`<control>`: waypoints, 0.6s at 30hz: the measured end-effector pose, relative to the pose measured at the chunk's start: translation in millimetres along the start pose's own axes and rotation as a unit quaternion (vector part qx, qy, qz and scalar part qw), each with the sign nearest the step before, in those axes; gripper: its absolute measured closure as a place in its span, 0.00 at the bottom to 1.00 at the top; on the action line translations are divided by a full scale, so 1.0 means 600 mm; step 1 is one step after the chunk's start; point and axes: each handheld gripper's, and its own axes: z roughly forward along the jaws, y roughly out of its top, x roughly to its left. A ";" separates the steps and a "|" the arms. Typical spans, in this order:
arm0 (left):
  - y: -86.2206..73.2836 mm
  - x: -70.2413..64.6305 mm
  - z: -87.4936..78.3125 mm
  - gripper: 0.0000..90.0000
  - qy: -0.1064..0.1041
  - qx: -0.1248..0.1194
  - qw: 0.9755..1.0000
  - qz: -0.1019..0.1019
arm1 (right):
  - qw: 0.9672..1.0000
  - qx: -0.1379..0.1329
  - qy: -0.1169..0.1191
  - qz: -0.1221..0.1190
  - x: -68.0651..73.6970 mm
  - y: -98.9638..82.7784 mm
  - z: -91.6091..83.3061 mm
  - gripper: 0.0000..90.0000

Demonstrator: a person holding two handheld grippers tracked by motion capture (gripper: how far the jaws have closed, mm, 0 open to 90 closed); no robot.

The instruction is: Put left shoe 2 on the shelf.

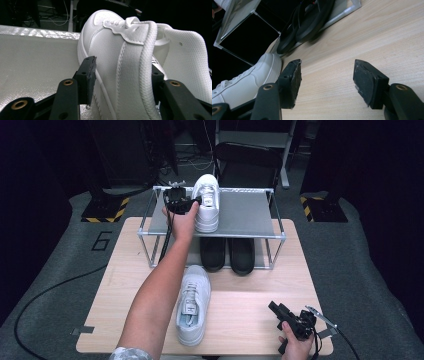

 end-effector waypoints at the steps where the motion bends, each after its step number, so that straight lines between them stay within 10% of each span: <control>1: 0.000 0.000 0.000 0.57 0.001 -0.001 1.000 0.001 | 1.000 0.001 0.000 -0.001 0.000 0.000 0.000 0.44; 11: 0.006 0.004 0.000 0.58 -0.004 0.007 1.000 0.023 | 1.000 0.006 -0.004 0.001 -0.001 0.000 0.000 0.44; 18: 0.026 -0.004 0.002 0.53 0.017 0.036 0.995 0.097 | 1.000 0.010 -0.003 0.002 -0.001 0.000 0.001 0.44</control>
